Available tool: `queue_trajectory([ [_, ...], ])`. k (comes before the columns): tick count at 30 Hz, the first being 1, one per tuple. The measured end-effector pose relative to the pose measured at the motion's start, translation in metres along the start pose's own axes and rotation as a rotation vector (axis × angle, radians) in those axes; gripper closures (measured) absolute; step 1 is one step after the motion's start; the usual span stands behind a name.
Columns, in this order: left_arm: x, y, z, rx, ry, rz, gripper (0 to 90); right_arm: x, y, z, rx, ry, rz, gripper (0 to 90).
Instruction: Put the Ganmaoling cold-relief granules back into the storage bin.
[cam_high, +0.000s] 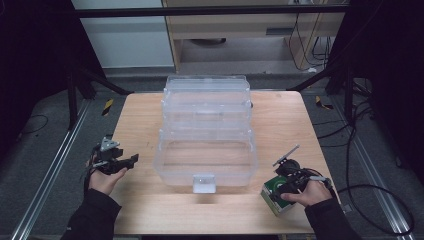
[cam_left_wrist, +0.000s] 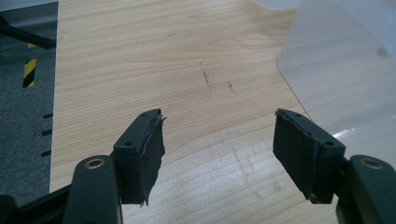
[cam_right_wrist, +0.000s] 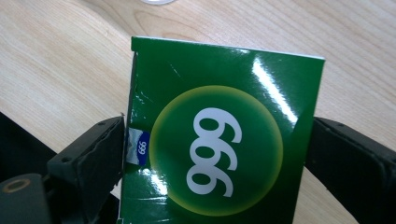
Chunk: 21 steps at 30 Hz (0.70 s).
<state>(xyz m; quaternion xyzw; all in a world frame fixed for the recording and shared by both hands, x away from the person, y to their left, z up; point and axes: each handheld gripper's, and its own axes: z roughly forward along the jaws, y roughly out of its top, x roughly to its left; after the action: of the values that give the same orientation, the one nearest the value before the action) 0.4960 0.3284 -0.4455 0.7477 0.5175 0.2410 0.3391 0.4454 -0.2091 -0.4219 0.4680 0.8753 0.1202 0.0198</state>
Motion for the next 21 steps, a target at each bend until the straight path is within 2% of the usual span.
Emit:
queue_trajectory([
  [4,-0.0004,0.0002,0.0001,0.001,-0.001,0.001,32.6,0.0002,0.0009,0.0013,0.014,0.016,0.008,10.5],
  [21,-0.0006,-0.0002,0.0009,0.006,-0.003,0.000,32.5,0.0022,0.0050,-0.0003,0.048,-0.007,0.018,15.8],
])
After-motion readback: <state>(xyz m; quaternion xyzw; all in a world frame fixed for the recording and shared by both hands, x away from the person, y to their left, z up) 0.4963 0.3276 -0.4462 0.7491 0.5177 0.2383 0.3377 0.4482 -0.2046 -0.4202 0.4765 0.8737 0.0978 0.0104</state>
